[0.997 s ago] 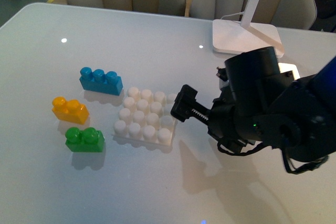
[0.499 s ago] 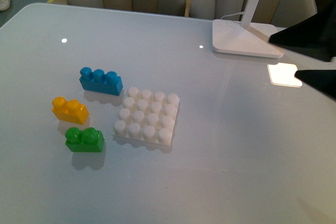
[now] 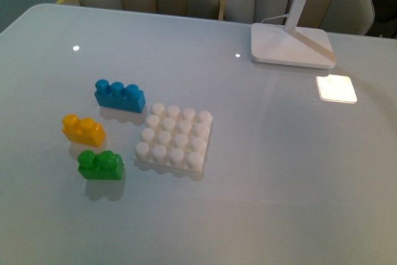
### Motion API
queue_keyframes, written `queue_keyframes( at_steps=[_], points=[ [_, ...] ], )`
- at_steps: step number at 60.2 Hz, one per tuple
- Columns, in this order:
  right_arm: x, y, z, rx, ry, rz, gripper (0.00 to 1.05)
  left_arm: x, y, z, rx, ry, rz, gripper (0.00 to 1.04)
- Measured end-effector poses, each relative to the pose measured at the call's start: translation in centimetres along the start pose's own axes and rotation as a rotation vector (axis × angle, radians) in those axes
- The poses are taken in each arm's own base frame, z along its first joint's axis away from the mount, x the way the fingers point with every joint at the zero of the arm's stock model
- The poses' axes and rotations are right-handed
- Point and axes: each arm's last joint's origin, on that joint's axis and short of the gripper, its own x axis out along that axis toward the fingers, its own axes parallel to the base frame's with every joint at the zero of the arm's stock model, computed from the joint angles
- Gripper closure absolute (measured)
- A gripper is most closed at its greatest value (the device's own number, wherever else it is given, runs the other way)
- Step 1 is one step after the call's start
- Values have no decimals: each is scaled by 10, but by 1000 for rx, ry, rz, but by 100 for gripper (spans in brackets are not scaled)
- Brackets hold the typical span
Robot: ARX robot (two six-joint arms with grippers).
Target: Insert yellow block into base center
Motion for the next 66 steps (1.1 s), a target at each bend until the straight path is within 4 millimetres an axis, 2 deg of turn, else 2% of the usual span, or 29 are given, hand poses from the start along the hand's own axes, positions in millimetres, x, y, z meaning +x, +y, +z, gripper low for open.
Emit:
queue_keyframes(
  at_steps=[6,8,14,41,66],
  points=[
    [-11,-9,-10,-22,-18,13,77,0,0,0,0,0,0,7],
    [-14,-12,-17,-24,-9,-5,86,0,0,0,0,0,1,7],
    [-21,-13,-32,-37,6,5,103,0,0,0,0,0,0,7],
    [-45,-14,-62,-41,-3,0,103,0,0,0,0,0,0,7],
    [-58,-15,-74,-41,-27,1,103,0,0,0,0,0,0,7]
  ],
)
